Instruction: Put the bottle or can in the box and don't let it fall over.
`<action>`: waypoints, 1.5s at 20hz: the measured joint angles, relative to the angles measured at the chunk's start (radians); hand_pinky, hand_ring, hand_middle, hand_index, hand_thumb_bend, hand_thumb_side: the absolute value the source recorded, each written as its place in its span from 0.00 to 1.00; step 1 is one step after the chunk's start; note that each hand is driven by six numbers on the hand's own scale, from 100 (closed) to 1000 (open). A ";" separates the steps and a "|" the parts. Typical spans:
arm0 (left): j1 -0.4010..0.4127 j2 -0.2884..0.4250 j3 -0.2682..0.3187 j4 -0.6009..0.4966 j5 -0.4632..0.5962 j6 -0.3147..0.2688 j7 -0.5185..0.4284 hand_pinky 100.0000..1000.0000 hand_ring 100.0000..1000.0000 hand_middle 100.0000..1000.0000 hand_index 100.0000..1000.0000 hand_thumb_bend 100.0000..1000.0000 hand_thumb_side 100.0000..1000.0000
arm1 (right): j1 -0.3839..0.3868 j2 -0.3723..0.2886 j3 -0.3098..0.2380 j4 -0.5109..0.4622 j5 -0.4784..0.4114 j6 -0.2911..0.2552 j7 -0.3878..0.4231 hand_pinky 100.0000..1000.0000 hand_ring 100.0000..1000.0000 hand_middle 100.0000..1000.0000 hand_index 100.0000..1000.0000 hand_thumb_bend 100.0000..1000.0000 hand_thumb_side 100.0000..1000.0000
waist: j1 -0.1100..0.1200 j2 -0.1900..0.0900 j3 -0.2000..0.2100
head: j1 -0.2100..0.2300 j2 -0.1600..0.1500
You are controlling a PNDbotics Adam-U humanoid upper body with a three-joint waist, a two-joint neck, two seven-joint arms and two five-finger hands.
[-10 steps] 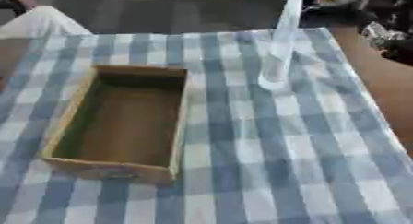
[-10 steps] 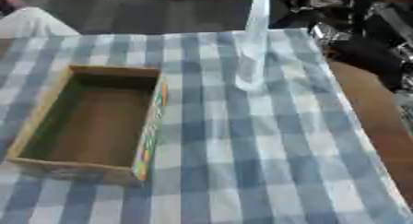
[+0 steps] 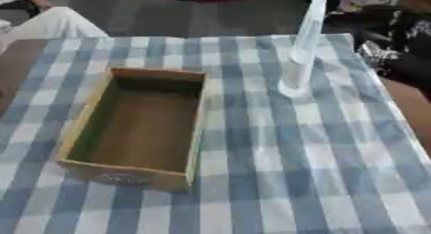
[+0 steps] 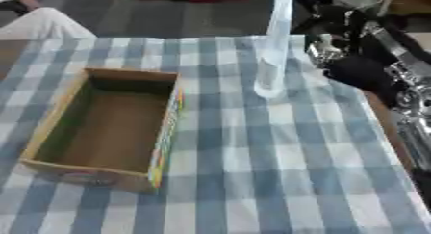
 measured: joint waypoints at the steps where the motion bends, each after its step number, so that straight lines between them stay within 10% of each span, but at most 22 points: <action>1: 0.001 -0.002 0.000 0.000 -0.002 0.000 0.000 0.41 0.64 0.64 0.70 0.00 0.66 | 0.000 0.004 0.001 0.000 0.005 0.002 0.001 1.00 1.00 1.00 0.93 0.00 0.21 | 0.000 0.000 0.000 | -0.002 0.000; 30: -0.019 -0.007 -0.016 0.000 -0.002 0.015 -0.020 0.41 0.64 0.64 0.69 0.00 0.67 | -0.131 0.022 0.031 0.204 0.012 0.004 0.068 1.00 1.00 1.00 0.96 0.00 0.28 | -0.003 0.005 -0.001 | -0.022 0.009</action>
